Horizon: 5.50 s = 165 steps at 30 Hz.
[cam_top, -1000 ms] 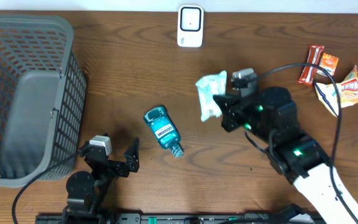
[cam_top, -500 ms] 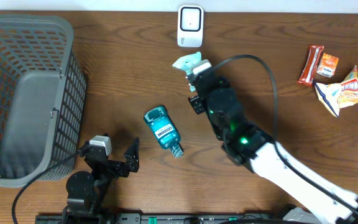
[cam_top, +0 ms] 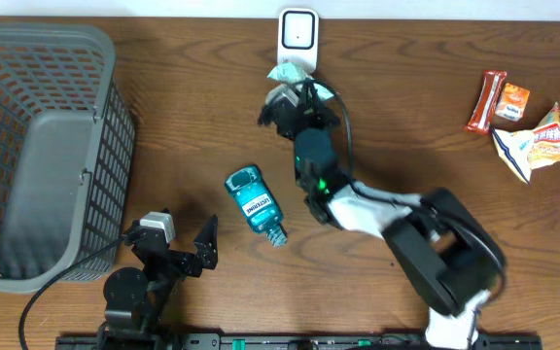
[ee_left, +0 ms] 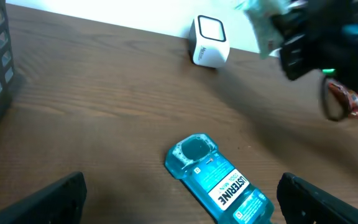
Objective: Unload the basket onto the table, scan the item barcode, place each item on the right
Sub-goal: 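Carry the wipes packet up to the white scanner, then move the wipes packet to the right table edge and release it, then reach the right gripper down to the blue Listerine bottle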
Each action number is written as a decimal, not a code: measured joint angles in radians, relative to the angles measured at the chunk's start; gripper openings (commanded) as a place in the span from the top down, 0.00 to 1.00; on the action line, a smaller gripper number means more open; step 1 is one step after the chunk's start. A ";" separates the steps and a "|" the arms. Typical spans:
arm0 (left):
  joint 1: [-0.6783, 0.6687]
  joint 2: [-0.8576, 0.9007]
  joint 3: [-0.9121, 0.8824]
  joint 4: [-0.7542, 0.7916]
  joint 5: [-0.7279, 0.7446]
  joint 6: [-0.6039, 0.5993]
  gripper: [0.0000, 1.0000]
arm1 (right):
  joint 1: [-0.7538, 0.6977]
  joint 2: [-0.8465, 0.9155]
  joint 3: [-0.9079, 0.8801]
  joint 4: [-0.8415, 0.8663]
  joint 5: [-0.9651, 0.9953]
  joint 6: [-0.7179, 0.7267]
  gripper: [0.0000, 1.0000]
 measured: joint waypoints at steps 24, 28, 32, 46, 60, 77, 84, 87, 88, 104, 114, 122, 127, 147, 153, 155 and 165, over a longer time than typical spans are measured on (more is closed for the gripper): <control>0.000 0.000 0.000 0.000 0.000 0.000 0.02 | -0.145 0.574 0.875 -0.284 -0.012 -0.341 0.99; 0.000 0.000 0.000 0.000 0.000 0.000 0.02 | -0.144 0.599 0.878 -0.300 -0.012 -0.386 0.99; 0.000 0.000 0.000 0.000 0.000 0.000 0.02 | -0.144 0.599 0.881 -0.277 -0.012 -0.403 0.99; 0.000 0.000 0.000 0.000 0.000 0.000 0.02 | -0.145 0.602 0.891 -0.179 -0.096 -0.424 0.99; 0.000 0.000 0.000 0.000 0.000 0.000 0.02 | -0.154 0.568 0.892 -0.318 0.151 -0.395 0.99; 0.000 0.000 0.000 0.000 0.000 0.000 0.02 | -0.549 0.431 0.901 -1.508 0.366 0.386 0.99; 0.000 0.000 0.000 0.000 0.000 0.000 0.02 | -0.700 0.431 0.901 -1.647 0.248 0.594 0.99; 0.000 0.000 0.000 0.000 0.000 0.000 0.02 | -0.761 0.430 0.901 -1.673 0.233 0.649 0.99; 0.000 0.000 0.000 0.000 0.000 0.000 0.02 | -0.777 0.430 0.902 -1.685 0.230 0.666 0.99; 0.000 0.000 0.000 0.000 0.000 0.000 0.02 | -1.016 0.426 0.906 -1.774 0.218 0.870 0.01; 0.000 0.000 0.000 0.000 0.000 0.000 0.02 | -0.980 0.264 0.898 -1.763 -0.125 0.889 0.01; 0.000 0.000 0.000 0.000 0.000 0.000 0.02 | -0.823 0.029 0.907 -1.845 -0.759 0.898 0.01; 0.000 0.000 0.000 0.000 0.000 0.000 0.02 | -0.665 0.032 0.898 -1.939 -1.014 0.905 0.01; 0.000 0.000 0.000 0.000 0.000 0.000 0.02 | 0.050 0.046 0.521 -1.707 -0.911 0.908 0.01; 0.000 0.000 0.000 0.000 0.000 0.000 0.02 | 0.117 0.046 0.492 -1.684 -0.877 0.908 0.01; 0.000 0.000 0.000 0.000 0.000 0.000 0.02 | 0.130 0.046 0.492 -1.682 -0.851 0.908 0.01; 0.000 0.000 0.000 0.000 0.000 0.000 0.02 | 0.200 0.047 0.492 -1.667 -0.631 0.959 0.01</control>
